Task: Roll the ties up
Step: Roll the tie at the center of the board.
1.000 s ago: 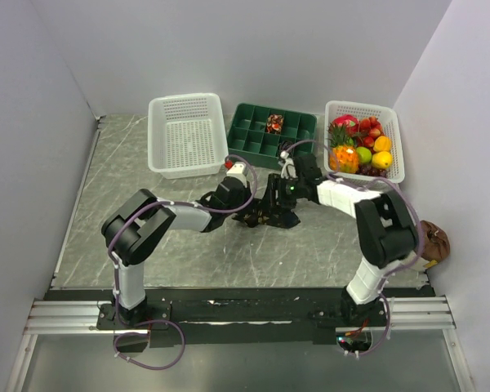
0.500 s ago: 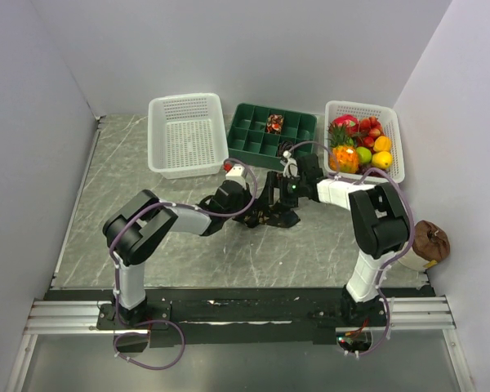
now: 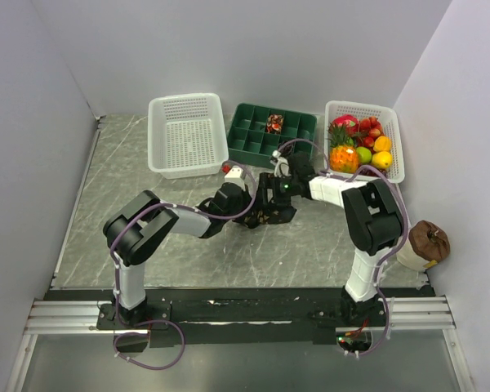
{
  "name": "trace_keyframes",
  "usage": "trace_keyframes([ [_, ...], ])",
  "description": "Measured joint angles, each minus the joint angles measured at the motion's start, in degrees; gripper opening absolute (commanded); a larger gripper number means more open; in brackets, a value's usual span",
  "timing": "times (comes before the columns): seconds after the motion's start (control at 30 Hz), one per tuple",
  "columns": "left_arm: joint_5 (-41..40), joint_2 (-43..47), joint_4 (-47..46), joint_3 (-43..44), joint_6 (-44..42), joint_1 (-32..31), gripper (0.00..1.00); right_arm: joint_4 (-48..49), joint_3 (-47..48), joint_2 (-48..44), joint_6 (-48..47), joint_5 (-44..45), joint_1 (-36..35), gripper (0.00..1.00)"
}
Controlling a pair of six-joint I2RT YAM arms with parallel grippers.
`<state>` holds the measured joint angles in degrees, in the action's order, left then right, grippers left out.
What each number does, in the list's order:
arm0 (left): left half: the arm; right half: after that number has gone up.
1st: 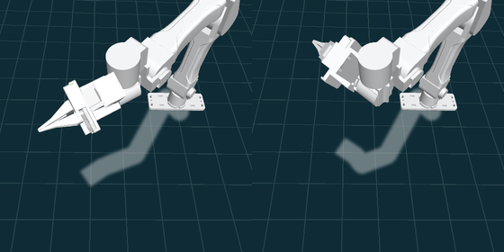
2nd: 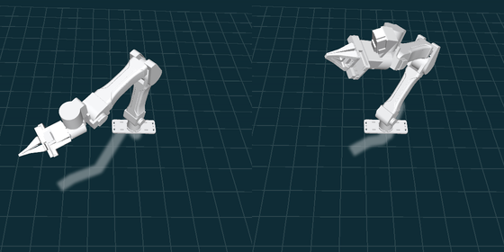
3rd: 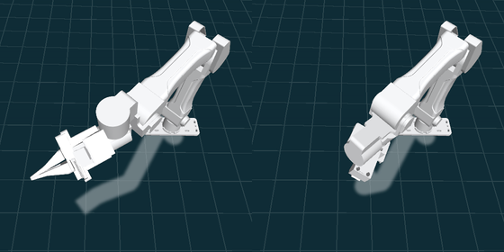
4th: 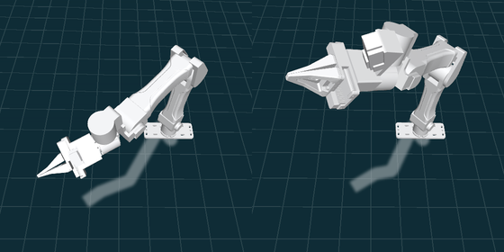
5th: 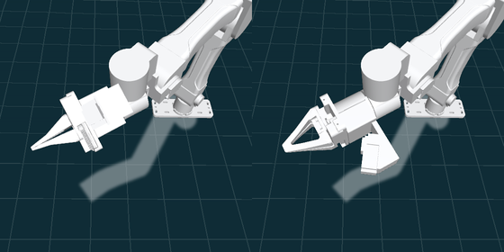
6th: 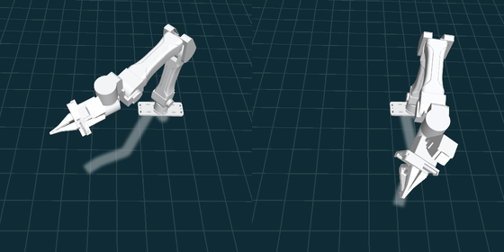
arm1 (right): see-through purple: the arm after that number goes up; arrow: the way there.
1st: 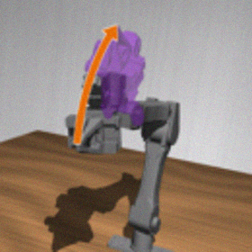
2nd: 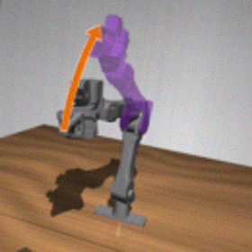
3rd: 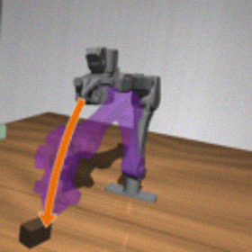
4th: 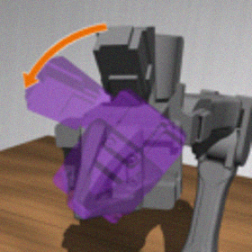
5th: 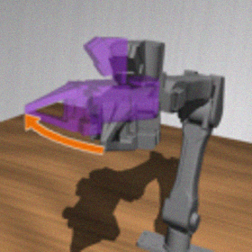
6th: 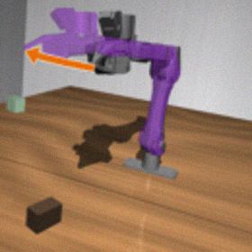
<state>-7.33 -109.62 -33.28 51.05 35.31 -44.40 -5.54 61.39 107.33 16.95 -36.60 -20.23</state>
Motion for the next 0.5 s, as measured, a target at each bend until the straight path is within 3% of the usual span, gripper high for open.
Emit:
trace_keyframes([
  [0.07,-0.85,-0.02,0.22,-0.33,0.09,0.09,0.01,-2.34,1.53,0.02,-0.92,3.52,-2.05,0.85],
  [0.1,-1.44,-0.07,0.39,-0.50,0.07,0.20,0.01,-3.43,2.32,0.20,-1.22,5.14,-2.99,0.73],
  [0.2,-2.99,-0.09,1.46,-0.87,-0.02,0.48,0.01,-6.54,5.35,1.40,-0.98,10.78,-5.88,0.72],
  [0.37,-4.26,-0.09,1.22,-1.31,0.09,0.59,0.01,-7.76,7.28,3.06,-0.26,15.78,-7.13,0.54],
  [0.47,-4.39,-0.11,0.96,-1.31,0.42,0.55,0.01,-8.02,7.37,3.32,-0.11,17.18,-7.78,0.38],
  [0.5,-4.55,-0.11,1.05,-1.31,0.46,0.55,0.01,-7.98,7.32,3.52,0.26,17.29,-8.04,0.28],
])
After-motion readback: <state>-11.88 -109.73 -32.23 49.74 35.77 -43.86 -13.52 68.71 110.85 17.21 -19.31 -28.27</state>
